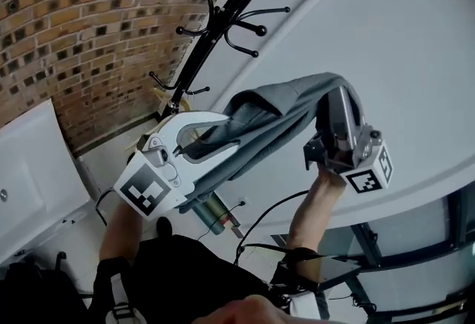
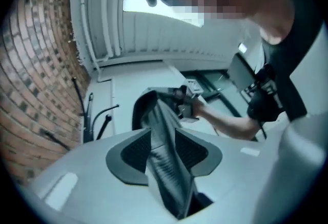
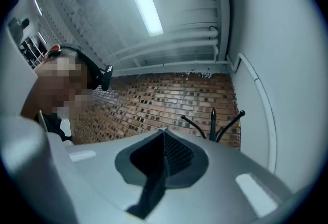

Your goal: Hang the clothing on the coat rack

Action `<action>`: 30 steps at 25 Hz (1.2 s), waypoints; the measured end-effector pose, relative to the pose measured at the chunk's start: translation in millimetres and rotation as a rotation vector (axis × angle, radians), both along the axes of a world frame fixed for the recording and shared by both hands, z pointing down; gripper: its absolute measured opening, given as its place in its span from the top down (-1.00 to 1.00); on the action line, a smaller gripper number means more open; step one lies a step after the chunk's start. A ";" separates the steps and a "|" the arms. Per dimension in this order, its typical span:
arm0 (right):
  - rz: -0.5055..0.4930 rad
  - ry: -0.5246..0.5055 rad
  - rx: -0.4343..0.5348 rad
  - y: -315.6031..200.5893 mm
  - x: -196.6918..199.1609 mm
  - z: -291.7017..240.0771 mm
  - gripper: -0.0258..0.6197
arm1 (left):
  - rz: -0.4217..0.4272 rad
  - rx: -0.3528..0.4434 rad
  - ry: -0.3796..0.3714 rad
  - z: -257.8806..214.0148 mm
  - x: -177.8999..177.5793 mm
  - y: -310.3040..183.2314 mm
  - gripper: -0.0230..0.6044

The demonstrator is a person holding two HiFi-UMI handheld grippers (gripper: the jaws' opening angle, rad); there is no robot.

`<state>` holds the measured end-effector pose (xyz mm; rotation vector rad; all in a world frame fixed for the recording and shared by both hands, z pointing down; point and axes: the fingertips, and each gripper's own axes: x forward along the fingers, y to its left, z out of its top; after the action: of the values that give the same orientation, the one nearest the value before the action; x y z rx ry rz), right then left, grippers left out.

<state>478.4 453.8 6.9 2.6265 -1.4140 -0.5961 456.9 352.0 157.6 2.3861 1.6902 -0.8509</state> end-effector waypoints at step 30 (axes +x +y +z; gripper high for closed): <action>0.149 -0.019 0.143 88.3 -33.3 97.3 0.91 | 0.226 0.147 -0.109 -80.5 7.1 -1.5 0.86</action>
<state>445.1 542.1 104.2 2.8235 -1.2079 -0.6790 464.0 350.5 77.0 2.2222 1.9916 -0.5707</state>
